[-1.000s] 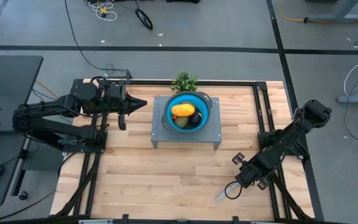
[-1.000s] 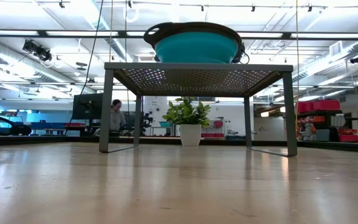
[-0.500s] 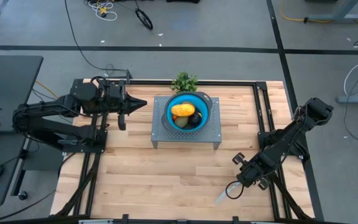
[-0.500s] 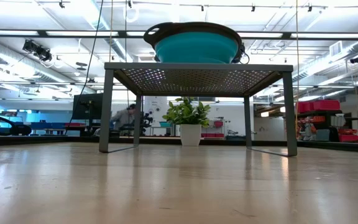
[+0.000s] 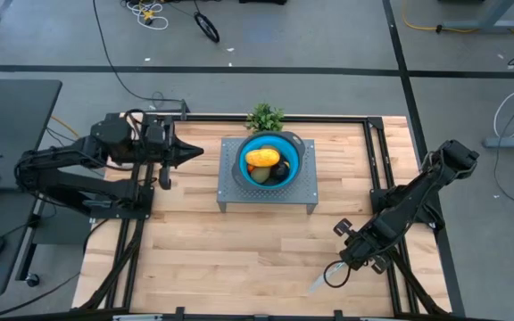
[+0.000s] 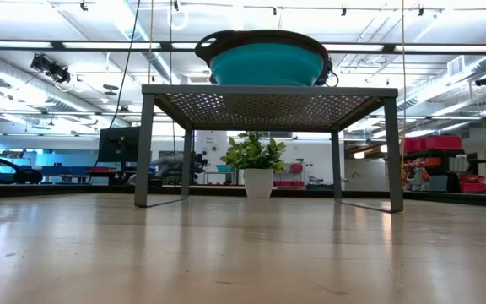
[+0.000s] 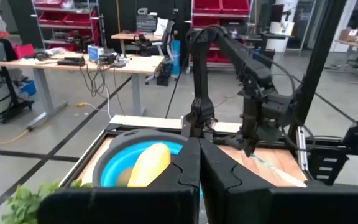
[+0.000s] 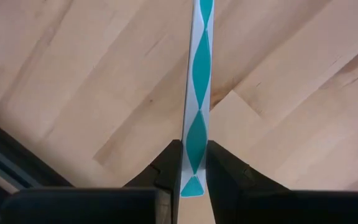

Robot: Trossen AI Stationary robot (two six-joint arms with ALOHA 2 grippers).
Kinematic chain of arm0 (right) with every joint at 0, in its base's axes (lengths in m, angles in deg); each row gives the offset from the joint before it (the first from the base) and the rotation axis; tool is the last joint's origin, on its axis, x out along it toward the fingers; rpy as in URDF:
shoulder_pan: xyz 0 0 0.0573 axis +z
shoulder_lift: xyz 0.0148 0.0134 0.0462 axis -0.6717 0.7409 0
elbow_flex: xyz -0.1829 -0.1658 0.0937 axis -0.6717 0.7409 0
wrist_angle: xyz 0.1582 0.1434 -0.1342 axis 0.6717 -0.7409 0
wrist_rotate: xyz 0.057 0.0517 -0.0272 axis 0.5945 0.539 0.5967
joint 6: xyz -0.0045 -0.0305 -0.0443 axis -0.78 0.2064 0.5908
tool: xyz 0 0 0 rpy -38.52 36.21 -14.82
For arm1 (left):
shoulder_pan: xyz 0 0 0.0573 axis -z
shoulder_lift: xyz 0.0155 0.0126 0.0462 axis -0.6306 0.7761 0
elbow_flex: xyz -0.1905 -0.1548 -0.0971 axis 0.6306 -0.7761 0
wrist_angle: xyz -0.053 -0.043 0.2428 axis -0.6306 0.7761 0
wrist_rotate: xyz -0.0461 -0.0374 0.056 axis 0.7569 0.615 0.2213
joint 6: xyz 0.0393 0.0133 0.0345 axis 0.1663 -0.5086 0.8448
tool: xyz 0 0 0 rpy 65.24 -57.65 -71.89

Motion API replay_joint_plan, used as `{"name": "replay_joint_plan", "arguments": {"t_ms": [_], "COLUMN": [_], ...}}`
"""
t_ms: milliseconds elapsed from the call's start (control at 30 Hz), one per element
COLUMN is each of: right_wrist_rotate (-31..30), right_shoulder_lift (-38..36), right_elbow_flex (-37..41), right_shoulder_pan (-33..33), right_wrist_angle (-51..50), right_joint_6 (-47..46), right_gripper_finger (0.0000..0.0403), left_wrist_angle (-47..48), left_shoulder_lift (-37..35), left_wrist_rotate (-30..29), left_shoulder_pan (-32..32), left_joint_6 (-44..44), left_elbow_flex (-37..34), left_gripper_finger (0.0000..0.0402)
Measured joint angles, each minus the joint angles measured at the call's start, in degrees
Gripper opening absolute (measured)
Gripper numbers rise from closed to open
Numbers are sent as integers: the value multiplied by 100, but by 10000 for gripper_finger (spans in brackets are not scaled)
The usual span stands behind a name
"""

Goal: Pick & Place Fruit
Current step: Put the knife on the shelf

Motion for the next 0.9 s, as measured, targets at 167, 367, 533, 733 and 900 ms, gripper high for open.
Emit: {"name": "replay_joint_plan", "arguments": {"t_ms": [167,367,533,733,900], "right_wrist_rotate": [-40,-82,-115,-445,-821], "right_shoulder_lift": [0,0,0,2,2], "right_elbow_flex": [-199,-412,-646,-1140,-1600], "right_shoulder_pan": [0,-33,-155,-310,-451], "right_wrist_angle": [-187,-238,-251,-251,-223], "right_joint_6": [0,-148,-205,-216,-216], "right_gripper_finger": [62,62,62,62,62], "left_wrist_angle": [119,113,198,311,353], "left_shoulder_lift": [-105,-195,-249,-297,-322], "left_wrist_rotate": [-33,-33,-33,15,15], "left_shoulder_pan": [0,0,2,0,0], "left_joint_6": [-21,30,68,69,67], "left_elbow_flex": [0,0,0,4,4], "left_gripper_finger": [2,2,2,2,2]}}
